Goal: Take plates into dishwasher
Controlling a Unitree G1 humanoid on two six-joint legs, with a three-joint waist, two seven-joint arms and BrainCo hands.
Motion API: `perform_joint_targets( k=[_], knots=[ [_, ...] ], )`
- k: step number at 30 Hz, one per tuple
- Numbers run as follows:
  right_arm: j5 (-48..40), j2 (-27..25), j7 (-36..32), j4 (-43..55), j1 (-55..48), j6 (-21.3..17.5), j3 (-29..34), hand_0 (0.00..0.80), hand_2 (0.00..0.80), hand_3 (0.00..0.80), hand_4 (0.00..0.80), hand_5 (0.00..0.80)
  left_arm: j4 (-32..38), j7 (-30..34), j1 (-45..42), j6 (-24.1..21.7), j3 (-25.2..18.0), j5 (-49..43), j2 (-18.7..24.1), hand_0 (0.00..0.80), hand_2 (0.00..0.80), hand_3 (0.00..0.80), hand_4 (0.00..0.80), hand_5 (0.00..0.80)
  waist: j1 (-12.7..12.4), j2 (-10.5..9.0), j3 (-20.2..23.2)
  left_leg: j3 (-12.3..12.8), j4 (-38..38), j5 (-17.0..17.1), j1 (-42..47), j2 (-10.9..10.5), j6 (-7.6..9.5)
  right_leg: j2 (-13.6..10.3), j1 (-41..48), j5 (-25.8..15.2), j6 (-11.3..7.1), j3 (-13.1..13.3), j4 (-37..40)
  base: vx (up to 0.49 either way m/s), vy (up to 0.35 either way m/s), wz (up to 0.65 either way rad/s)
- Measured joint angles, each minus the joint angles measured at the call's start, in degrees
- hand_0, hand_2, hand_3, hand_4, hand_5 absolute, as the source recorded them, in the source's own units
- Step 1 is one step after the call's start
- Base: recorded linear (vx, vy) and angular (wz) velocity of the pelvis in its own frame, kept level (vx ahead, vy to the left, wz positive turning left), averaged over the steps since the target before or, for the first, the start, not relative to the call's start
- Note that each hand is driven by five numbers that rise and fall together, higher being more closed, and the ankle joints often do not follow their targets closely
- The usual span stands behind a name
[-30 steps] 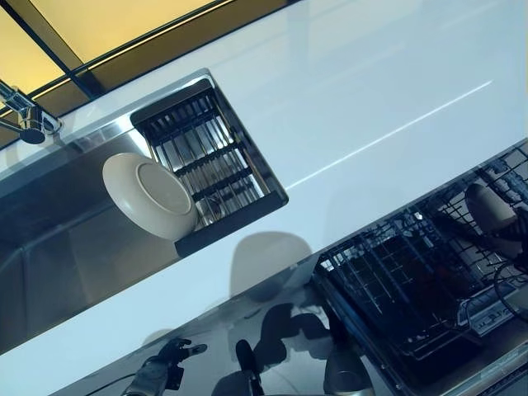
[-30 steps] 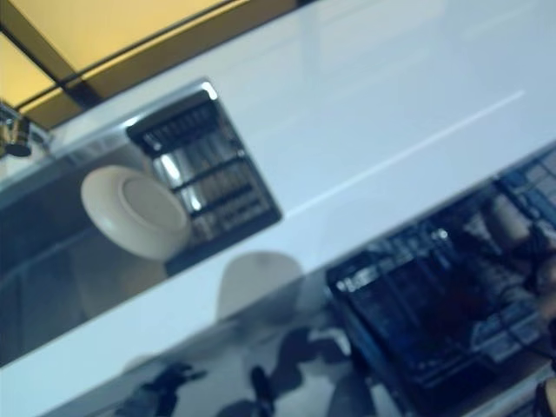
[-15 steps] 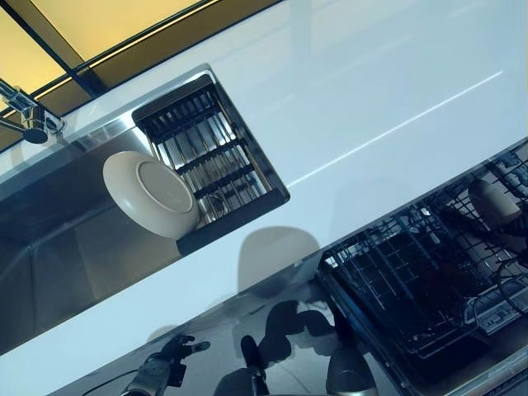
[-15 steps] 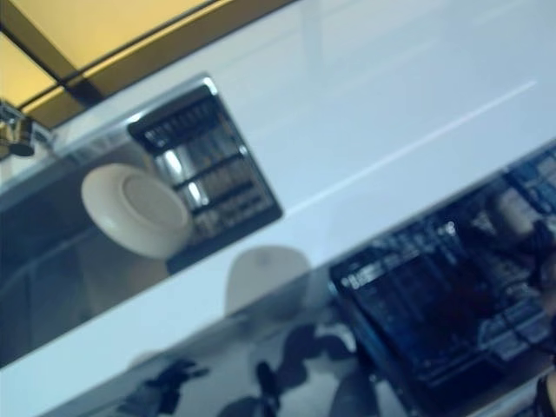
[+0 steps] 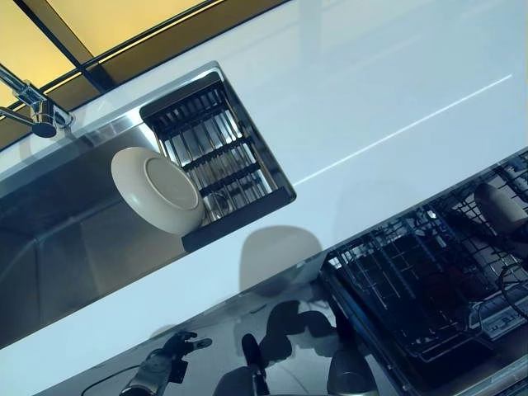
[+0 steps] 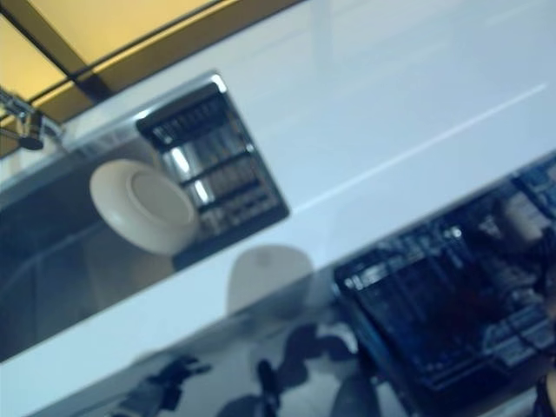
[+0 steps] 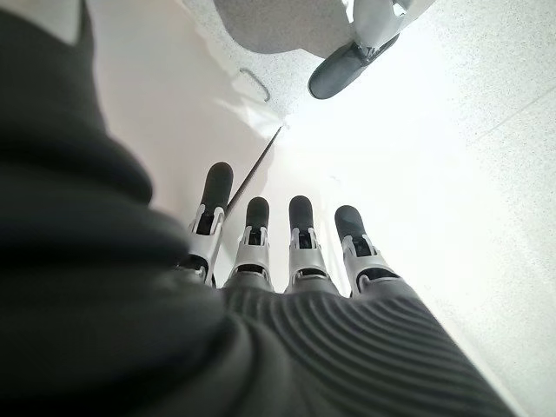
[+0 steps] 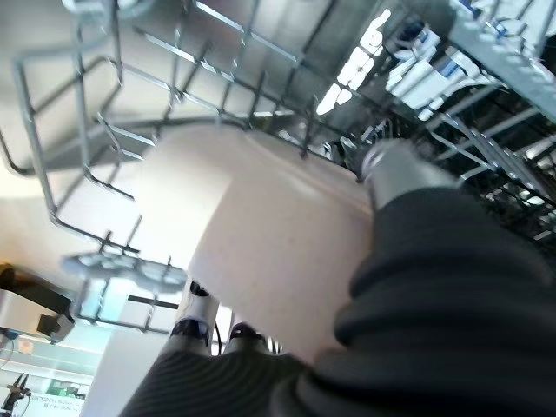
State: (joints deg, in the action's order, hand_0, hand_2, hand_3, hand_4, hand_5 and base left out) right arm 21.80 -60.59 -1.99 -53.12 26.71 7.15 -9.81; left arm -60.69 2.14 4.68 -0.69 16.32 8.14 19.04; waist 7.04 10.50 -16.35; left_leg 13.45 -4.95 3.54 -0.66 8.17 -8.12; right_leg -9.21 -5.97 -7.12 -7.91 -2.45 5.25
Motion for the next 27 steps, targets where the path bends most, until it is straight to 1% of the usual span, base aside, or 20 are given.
perform_joint_targets(
  k=[5, 10, 11, 14, 19, 20, 23, 27],
  knots=[
    [-0.02, 0.31, -0.12, -0.05, -1.18, 0.53, 0.2, 0.0, 0.0, 0.0, 0.0, 0.0, -0.02, -0.12, 0.02, -0.04, -0.09, -0.02, 0.04, 0.0, 0.0, 0.0, 0.0, 0.0, -0.09, -0.77, -0.32, -0.29, -0.01, -0.02, 0.75, 0.01, 0.01, 0.01, 0.93, 0.0, 0.0, -0.17, -0.01, 0.039, 0.006, 0.02],
    [-0.08, 2.05, -1.36, -0.3, -4.61, 0.6, 0.19, 0.0, 0.0, 0.0, 0.0, 0.0, -0.1, -0.52, 0.05, -0.05, -1.22, -0.05, 0.24, 0.0, 0.0, 0.0, 0.0, 0.0, -0.01, -2.86, -0.35, -0.4, -0.02, -0.19, 1.5, 0.06, 0.26, 0.06, 1.73, 0.0, 0.0, -0.17, -0.03, 0.061, -0.011, 0.0],
    [-0.08, 2.51, -1.69, -0.59, -5.59, 0.63, 0.22, 0.0, 0.0, 0.0, 0.0, 0.0, -0.21, -0.53, -0.04, -0.04, -1.81, -0.1, 0.39, 0.0, 0.0, 0.0, 0.0, 0.0, 0.1, -3.87, -0.28, -0.3, -0.04, -0.21, 1.71, 0.07, 0.26, 0.06, 1.83, 0.0, 0.0, -0.02, -0.02, 0.062, -0.02, -0.04],
    [-0.63, 2.56, -2.54, -0.51, -7.56, 0.75, 0.61, 0.0, 0.0, 0.0, 0.0, 0.0, -0.3, -0.62, -0.21, -0.02, -1.84, -0.61, 1.22, 0.0, 0.0, 0.0, 0.0, 0.0, 0.23, -5.97, 0.13, -0.11, -0.04, -0.21, 2.08, 0.2, 0.26, 0.2, 2.05, -0.05, 0.06, 0.21, -0.05, 0.07, -0.013, -0.04],
    [-1.24, 2.5, -4.24, 1.67, -11.43, 1.37, 5.28, 0.0, 0.0, 0.0, 0.0, 0.0, -1.5, -1.0, -1.42, 0.16, -1.93, -0.66, 2.72, 0.0, 0.0, 0.0, 0.0, 0.0, 0.66, -10.47, 2.73, 0.45, -0.06, -0.5, 3.29, 0.78, -0.12, 0.81, 2.87, -0.07, 0.29, 0.7, -0.05, 0.06, 0.034, -0.06],
    [-1.24, 2.5, -4.49, 2.13, -11.84, 1.61, 5.78, 0.0, 0.0, 0.0, 0.0, 0.0, -1.61, -1.06, -1.62, 0.17, -1.94, -0.67, 2.86, 0.0, 0.0, 0.0, 0.0, 0.0, 0.77, -10.96, 3.16, 0.49, -0.11, -0.51, 3.34, 0.82, -0.13, 0.83, 2.88, -0.05, 0.32, 0.74, -0.04, 0.044, 0.044, -0.03],
    [-1.25, 2.11, -5.43, 3.5, -13.65, 2.17, 7.48, 0.0, 0.0, 0.0, 0.0, 0.0, -2.38, -1.17, -2.21, 0.33, -1.93, -0.68, 3.36, 0.0, 0.0, 0.0, 0.0, 0.0, 1.9, -13.63, 4.83, 0.76, -0.24, -0.57, 4.04, 0.92, -0.2, 0.99, 3.35, -0.09, 0.38, 1.04, -0.03, 0.068, 0.044, -0.04],
    [-1.45, -0.6, -6.57, 4.09, -16.98, 2.23, 10.06, 0.0, 0.0, 0.0, 0.0, 0.0, -3.55, -1.45, -2.73, 0.4, -1.98, -0.7, 3.52, 0.0, 0.0, 0.0, 0.0, 0.0, 1.84, -15.29, 6.89, 1.43, -0.28, -0.69, 4.92, 1.12, -0.35, 1.19, 3.88, -0.02, 0.46, 1.57, -0.01, 0.052, 0.02, -0.08]
  ],
)
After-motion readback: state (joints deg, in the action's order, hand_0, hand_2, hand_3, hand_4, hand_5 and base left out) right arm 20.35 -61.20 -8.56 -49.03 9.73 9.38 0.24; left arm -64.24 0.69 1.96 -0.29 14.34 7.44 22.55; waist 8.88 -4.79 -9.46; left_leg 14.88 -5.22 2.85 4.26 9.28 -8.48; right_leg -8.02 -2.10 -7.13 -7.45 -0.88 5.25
